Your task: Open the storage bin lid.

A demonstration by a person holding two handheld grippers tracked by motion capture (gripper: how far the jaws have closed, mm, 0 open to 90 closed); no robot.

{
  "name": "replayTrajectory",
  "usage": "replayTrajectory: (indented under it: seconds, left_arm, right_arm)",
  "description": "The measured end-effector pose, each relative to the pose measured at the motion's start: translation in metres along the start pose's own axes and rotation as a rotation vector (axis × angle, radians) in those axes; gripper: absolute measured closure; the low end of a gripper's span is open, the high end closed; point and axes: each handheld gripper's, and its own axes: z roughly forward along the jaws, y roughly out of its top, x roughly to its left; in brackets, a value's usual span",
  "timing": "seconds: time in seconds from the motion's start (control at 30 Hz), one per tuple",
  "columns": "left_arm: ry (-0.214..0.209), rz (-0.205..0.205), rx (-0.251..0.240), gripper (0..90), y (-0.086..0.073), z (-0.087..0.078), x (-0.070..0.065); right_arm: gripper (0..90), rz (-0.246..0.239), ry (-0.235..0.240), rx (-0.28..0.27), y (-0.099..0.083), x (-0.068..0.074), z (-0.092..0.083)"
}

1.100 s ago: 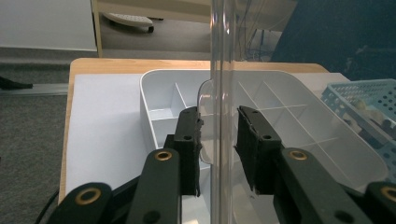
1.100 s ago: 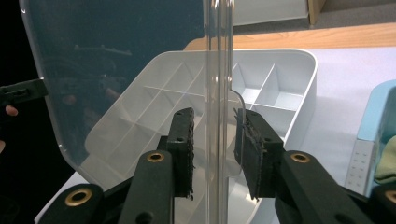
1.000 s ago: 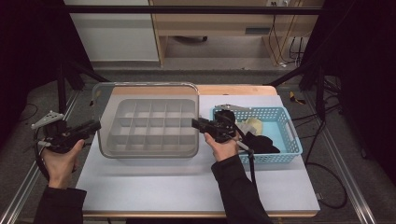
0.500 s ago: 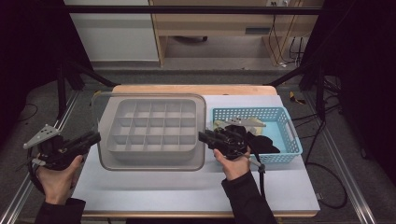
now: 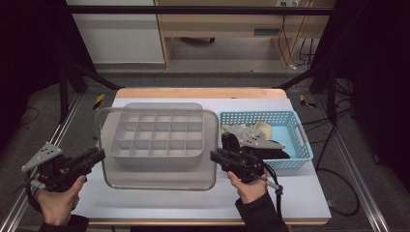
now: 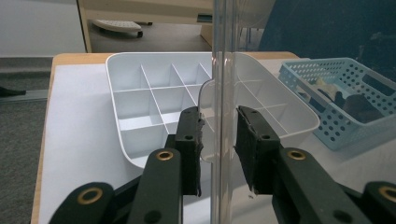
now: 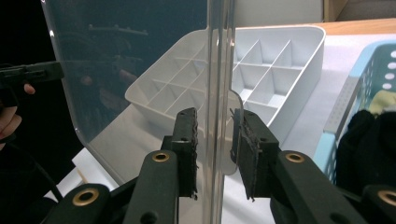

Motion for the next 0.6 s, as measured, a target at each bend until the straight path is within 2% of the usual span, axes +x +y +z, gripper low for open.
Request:
replayTrajectory:
  seconds: [0.43,0.6]
  left_arm:
    - [-0.01,-0.021,0.027,70.4,-0.023,-0.014,-0.013]
    - [-0.009,-0.035,0.045,70.4,-0.036,-0.02,-0.014]
  right_arm:
    - [71.0,-0.013,0.011,0.03,-0.022,0.006,-0.017]
    - [71.1,-0.008,0.019,0.047,-0.029,0.009,-0.019]
